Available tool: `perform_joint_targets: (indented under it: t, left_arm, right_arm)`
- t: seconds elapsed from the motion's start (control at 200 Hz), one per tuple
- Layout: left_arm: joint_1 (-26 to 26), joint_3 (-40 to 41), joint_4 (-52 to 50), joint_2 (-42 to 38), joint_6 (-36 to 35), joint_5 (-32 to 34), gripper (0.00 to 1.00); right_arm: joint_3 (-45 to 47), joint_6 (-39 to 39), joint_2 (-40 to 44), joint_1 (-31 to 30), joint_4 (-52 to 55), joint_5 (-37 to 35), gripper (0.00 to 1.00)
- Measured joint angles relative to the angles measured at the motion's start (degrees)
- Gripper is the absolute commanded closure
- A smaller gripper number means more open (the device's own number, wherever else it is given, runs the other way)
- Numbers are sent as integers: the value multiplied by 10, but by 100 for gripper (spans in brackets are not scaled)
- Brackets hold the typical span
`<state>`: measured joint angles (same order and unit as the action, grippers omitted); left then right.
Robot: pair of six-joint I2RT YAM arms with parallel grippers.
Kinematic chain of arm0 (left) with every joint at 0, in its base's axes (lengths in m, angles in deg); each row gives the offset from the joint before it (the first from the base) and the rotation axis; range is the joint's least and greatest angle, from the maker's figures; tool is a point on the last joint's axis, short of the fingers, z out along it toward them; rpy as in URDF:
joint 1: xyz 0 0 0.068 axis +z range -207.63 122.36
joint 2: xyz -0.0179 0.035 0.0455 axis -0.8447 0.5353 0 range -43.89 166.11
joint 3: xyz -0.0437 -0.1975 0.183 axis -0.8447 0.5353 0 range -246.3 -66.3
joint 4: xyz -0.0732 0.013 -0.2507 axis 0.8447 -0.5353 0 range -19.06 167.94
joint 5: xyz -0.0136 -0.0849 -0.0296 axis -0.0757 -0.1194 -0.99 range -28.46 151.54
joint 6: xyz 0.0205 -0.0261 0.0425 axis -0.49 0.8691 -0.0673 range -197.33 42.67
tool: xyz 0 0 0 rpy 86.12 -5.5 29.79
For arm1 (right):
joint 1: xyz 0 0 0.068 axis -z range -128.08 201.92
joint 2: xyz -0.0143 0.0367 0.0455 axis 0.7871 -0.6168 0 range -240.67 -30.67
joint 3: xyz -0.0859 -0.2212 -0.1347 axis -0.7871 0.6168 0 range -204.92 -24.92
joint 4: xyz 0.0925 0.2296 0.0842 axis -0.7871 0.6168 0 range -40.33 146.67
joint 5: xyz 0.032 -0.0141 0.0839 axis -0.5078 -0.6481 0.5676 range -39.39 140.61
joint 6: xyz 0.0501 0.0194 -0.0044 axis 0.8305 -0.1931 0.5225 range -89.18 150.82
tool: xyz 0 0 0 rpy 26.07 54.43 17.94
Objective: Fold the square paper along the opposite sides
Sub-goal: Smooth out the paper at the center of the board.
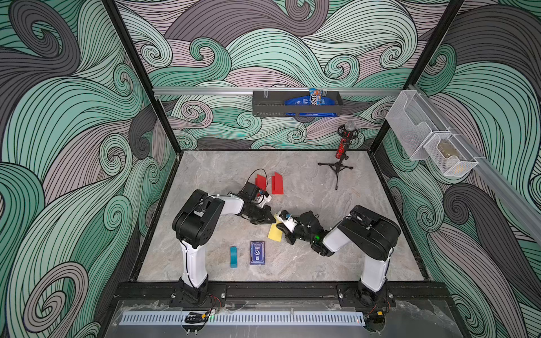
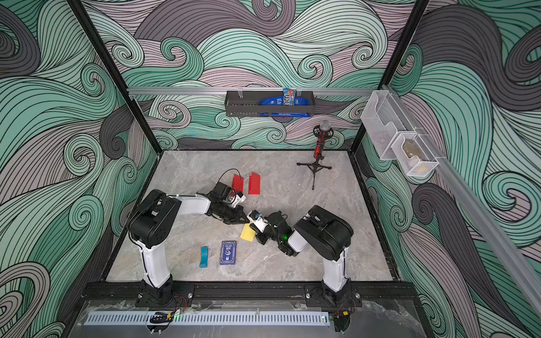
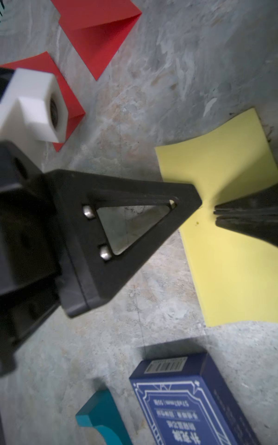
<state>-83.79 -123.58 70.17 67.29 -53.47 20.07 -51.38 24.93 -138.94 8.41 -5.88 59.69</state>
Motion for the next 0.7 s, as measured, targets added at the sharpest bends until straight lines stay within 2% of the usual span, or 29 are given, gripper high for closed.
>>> perform_joint_targets:
  t: [0.25, 0.525, 0.7]
  left_arm:
    - [3, 0, -4, 0, 0, -1, 100]
    - [5, 0, -7, 0, 0, -2, 100]
    - [5, 0, -8, -1, 0, -1, 100]
  right_arm:
    - [26, 12, 6, -29, -24, -26, 100]
    - [91, 83, 32, -89, -70, -73, 100]
    - [113, 114, 51, -105, -69, -94, 100]
